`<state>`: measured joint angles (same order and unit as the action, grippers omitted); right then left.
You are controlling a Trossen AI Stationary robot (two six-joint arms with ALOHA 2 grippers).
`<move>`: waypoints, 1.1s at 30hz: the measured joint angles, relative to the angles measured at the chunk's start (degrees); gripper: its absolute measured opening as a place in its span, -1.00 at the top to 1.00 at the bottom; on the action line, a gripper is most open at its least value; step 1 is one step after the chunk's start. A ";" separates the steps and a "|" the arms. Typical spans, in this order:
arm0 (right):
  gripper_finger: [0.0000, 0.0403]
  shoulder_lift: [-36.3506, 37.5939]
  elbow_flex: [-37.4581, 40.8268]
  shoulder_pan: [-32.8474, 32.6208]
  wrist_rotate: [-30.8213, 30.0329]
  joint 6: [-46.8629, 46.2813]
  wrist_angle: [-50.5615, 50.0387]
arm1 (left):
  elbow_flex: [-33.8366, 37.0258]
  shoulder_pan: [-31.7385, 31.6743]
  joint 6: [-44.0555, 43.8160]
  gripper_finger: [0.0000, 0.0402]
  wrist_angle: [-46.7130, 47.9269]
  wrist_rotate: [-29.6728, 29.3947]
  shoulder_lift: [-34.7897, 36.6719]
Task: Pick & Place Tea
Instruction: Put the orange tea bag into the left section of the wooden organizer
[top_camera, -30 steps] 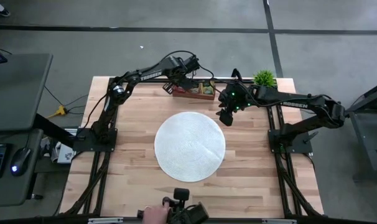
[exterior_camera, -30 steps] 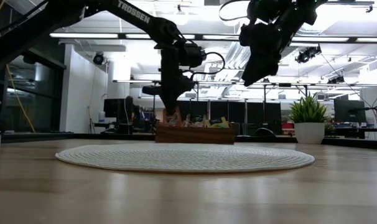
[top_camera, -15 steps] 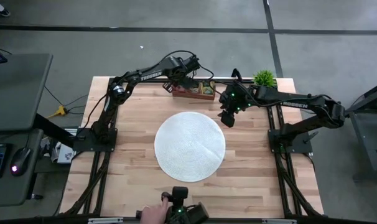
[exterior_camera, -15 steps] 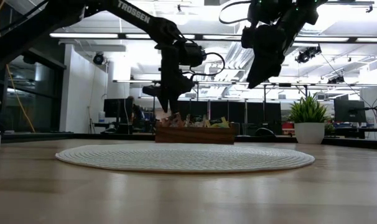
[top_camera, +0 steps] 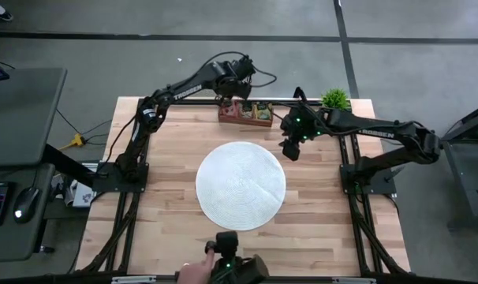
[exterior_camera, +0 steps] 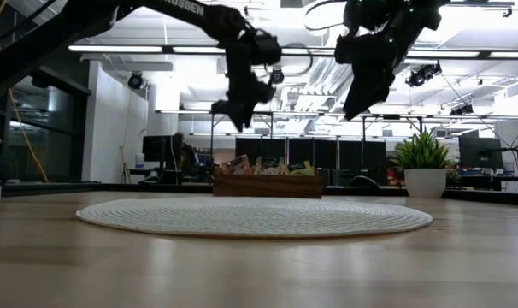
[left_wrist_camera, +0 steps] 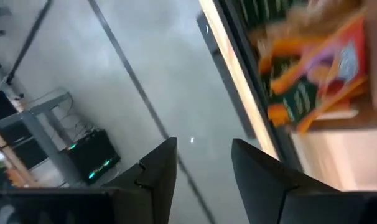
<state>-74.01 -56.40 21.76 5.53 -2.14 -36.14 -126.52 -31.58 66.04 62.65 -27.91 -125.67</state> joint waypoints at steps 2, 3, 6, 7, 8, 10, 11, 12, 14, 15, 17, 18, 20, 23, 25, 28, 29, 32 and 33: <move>-0.04 1.88 0.00 0.00 -2.52 0.60 -1.25 | -3.00 -0.55 -1.99 0.25 2.06 3.35 0.00; -0.04 3.00 0.00 0.00 -4.01 0.79 -2.17 | -4.36 -0.78 -3.47 0.25 3.17 5.11 0.00; -0.04 7.21 0.00 0.57 -7.14 1.09 -3.62 | -7.25 -2.47 -8.91 0.25 5.41 12.13 0.03; -0.04 8.67 0.00 1.04 -7.33 1.10 -3.91 | -7.45 -3.14 -10.79 0.25 5.44 14.82 0.04; -0.04 10.05 0.00 1.55 -7.37 1.07 -4.02 | -7.45 -3.83 -12.64 0.26 5.30 17.57 0.04; -0.04 12.58 0.00 2.72 -7.04 1.08 -3.95 | -7.41 -5.33 -15.07 0.26 5.89 21.20 0.02; -0.04 13.64 0.00 3.24 -6.82 1.09 -3.95 | -7.41 -6.07 -16.02 0.26 6.36 22.75 0.02; -0.04 14.58 0.00 3.68 -6.72 0.90 -3.95 | -7.14 -6.72 -17.41 0.26 6.46 24.94 0.04; -0.04 15.89 0.00 4.56 -6.70 0.73 -3.97 | -5.56 -7.35 -20.97 0.26 5.56 29.97 0.11; -0.04 16.30 0.00 4.77 -6.66 0.73 -4.00 | -4.31 -7.40 -22.93 0.26 4.96 31.26 0.11; -0.04 16.45 0.00 4.98 -6.69 0.61 -3.96 | -2.07 -7.13 -27.06 0.27 4.03 32.36 0.00; -0.04 16.41 0.00 4.98 -6.68 0.45 -4.03 | -1.19 -6.99 -28.76 0.30 4.04 32.69 -0.02; -0.04 16.06 0.00 4.98 -6.68 0.31 -4.10 | 0.00 -6.88 -31.25 0.40 4.62 35.41 -0.02; -0.04 15.25 0.00 4.98 -6.65 0.07 -4.09 | 1.59 -7.05 -32.18 0.63 4.94 39.33 -0.02; -0.04 14.87 0.00 4.98 -6.69 0.05 -4.10 | 2.30 -7.07 -32.92 0.82 4.89 38.97 -0.02; -0.04 14.39 0.00 4.98 -6.74 0.05 -3.93 | 3.89 -7.03 -33.56 0.96 4.37 36.99 -0.02; -0.04 14.33 0.00 4.98 -6.76 0.05 -3.93 | 4.68 -7.01 -33.54 0.95 4.11 36.92 -0.02; -0.04 14.33 0.02 4.98 -7.59 -0.36 -3.87 | 7.05 -7.05 -33.48 0.97 3.67 39.47 -0.02; -0.04 14.33 0.02 4.98 -8.15 -0.38 -3.90 | 7.92 -7.05 -33.31 0.98 3.65 40.11 -0.02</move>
<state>-59.68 -56.38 26.74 -2.62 -2.52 -40.04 -118.60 -38.63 32.73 66.30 12.20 -125.69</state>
